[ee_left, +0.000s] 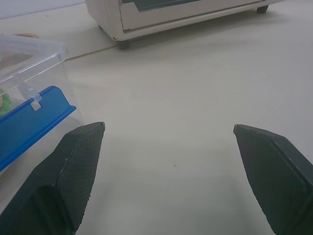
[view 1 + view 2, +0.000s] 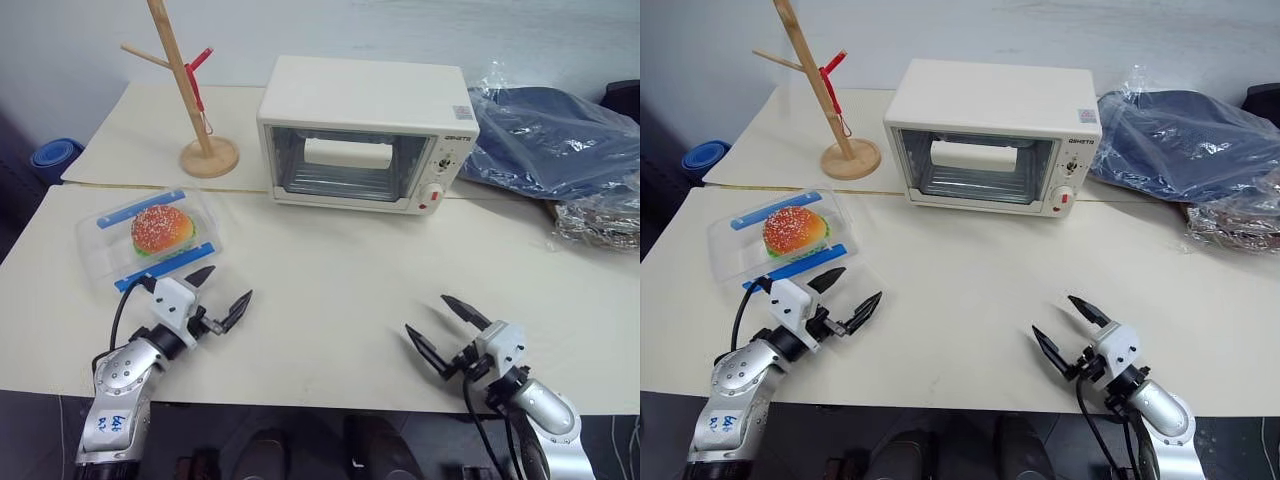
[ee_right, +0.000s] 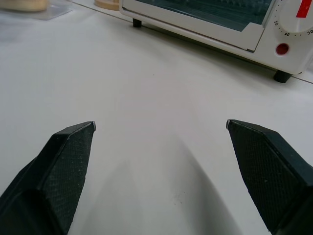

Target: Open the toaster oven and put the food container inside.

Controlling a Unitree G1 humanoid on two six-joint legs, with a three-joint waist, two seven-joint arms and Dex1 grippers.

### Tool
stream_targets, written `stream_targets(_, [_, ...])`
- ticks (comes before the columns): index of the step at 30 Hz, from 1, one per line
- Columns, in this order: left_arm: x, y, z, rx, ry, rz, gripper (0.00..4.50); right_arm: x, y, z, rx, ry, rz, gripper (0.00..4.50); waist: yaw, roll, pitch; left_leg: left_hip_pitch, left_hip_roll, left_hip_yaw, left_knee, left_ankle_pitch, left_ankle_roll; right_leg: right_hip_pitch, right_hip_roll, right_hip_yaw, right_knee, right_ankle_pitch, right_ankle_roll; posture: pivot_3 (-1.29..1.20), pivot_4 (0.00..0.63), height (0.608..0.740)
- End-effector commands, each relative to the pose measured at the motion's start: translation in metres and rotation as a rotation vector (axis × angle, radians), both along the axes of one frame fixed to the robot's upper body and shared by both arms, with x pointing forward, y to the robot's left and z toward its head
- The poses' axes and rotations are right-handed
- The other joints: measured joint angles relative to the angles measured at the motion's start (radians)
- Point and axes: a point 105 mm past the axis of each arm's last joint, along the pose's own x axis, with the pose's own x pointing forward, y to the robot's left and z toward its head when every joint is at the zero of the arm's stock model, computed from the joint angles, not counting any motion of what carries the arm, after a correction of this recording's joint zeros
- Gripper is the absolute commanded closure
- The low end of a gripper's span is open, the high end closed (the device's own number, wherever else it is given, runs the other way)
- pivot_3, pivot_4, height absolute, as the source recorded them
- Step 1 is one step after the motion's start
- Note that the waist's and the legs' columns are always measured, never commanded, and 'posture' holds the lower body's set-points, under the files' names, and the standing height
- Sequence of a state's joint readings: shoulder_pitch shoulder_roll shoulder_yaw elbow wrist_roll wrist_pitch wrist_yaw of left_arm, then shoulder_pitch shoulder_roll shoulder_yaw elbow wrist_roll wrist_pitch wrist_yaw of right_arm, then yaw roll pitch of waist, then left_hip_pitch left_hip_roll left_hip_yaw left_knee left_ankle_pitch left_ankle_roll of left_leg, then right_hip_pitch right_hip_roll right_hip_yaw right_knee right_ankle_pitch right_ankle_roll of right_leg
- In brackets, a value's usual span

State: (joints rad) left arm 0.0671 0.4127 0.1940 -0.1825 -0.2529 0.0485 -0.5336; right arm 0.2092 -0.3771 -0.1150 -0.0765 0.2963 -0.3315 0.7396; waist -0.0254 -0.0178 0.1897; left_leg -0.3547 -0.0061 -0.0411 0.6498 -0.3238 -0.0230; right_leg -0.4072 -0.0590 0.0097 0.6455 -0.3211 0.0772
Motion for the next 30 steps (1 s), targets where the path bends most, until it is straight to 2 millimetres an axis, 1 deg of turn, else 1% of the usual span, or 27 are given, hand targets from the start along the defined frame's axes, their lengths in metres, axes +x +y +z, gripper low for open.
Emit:
stream_targets(1, [-0.005,-0.001,0.011,0.001,-0.02,-0.029,0.0,0.0,0.005,0.012,0.004,-0.052,0.041,0.02,0.0,0.0,0.0,0.0,0.0,0.0,0.0,0.0,0.0,0.0,0.0,0.0,0.0,0.0,0.0,0.0,0.15,0.74])
stream_targets(2, [-0.006,-0.001,0.014,-0.014,-0.018,-0.04,0.0,0.001,0.008,0.016,0.005,-0.059,0.059,0.02,0.0,0.0,0.0,0.0,0.0,0.0,0.0,0.0,0.0,0.0,0.0,0.0,0.0,0.0,0.0,0.0,0.15,0.74])
stream_targets(4, [-0.008,0.001,0.024,-0.085,-0.001,-0.068,0.0,0.011,0.016,0.034,0.029,-0.092,0.102,0.02,-0.002,0.0,0.0,0.0,0.0,0.0,0.0,0.0,0.0,0.0,0.0,0.0,0.0,0.0,0.0,0.0,0.15,0.74])
stream_targets(6, [-0.016,0.001,0.041,-0.185,0.014,-0.154,0.0,0.025,0.021,0.054,0.046,-0.115,0.122,0.02,-0.007,0.0,0.0,0.0,0.001,0.0,0.001,0.0,0.0,0.0,0.0,0.001,0.001,0.0,0.0,0.0,0.15,0.74])
stream_targets(7, [-0.017,0.006,0.05,-0.211,0.009,-0.162,0.0,0.035,0.022,0.064,0.055,-0.127,0.127,0.02,-0.006,0.0,0.0,0.0,0.001,0.0,0.001,0.001,-0.001,-0.001,0.0,0.0,0.002,0.0,-0.001,0.0,0.15,0.74])
stream_targets(8, [-0.016,0.009,0.055,-0.225,0.007,-0.161,0.0,0.041,0.022,0.071,0.059,-0.133,0.129,0.02,-0.003,0.0,0.0,0.0,0.001,0.0,0.0,0.001,-0.001,-0.001,0.0,0.0,0.002,0.0,-0.001,0.0,0.15,0.74])
stream_targets(10, [-0.016,0.014,0.071,-0.249,-0.008,-0.183,0.0,0.061,0.028,0.091,0.064,-0.154,0.156,0.02,-0.001,0.0,0.0,0.0,0.001,-0.002,0.0,0.001,-0.002,0.0,0.0,-0.001,0.002,0.0,-0.002,0.0,0.15,0.74])
stream_targets(12, [-0.017,0.014,0.083,-0.259,-0.016,-0.229,0.0,0.077,0.033,0.108,0.098,-0.155,0.165,0.02,-0.001,0.0,0.0,-0.001,0.0,-0.003,0.0,0.001,-0.002,-0.001,0.0,-0.002,0.001,0.0,-0.002,0.0,0.15,0.74])
stream_targets(16, [-0.011,0.011,0.103,-0.248,-0.057,-0.267,0.0,0.107,0.045,0.13,0.111,-0.161,0.185,0.02,0.001,0.0,0.0,-0.002,0.0,-0.003,0.001,0.001,-0.002,-0.001,0.0,-0.003,0.0,0.0,-0.002,0.0,0.15,0.74])
stream_targets(19, [-0.009,0.007,0.108,-0.256,-0.069,-0.277,0.0,0.125,0.049,0.143,0.146,-0.167,0.169,0.02,-0.001,0.0,0.0,-0.003,0.0,-0.003,0.001,0.003,-0.005,-0.002,0.0,-0.003,-0.001,0.0,-0.001,0.0,0.15,0.74])
stream_targets(23, [-0.011,-0.001,0.104,-0.258,-0.061,-0.287,0.0,0.131,0.061,0.147,0.14,-0.175,0.202,0.02,-0.004,0.0,0.0,-0.006,0.0,-0.002,0.001,0.003,-0.006,-0.005,0.0,-0.002,-0.001,0.0,-0.001,0.0,0.15,0.74])
stream_targets(26, [-0.012,-0.003,0.1,-0.26,-0.05,-0.289,0.0,0.124,0.074,0.157,0.171,-0.224,0.273,0.02,-0.004,0.0,0.0,-0.007,0.001,-0.002,0.001,0.003,-0.006,-0.005,0.0,-0.002,-0.001,0.0,-0.001,0.0,0.15,0.74])
stream_targets(30, [-0.011,-0.002,0.096,-0.252,-0.042,-0.282,0.0,0.11,0.087,0.157,0.164,-0.25,0.376,0.02,-0.003,0.0,0.0,-0.007,0.001,-0.002,0.002,0.003,-0.005,-0.005,0.0,-0.002,-0.001,0.0,-0.001,0.0,0.15,0.74])
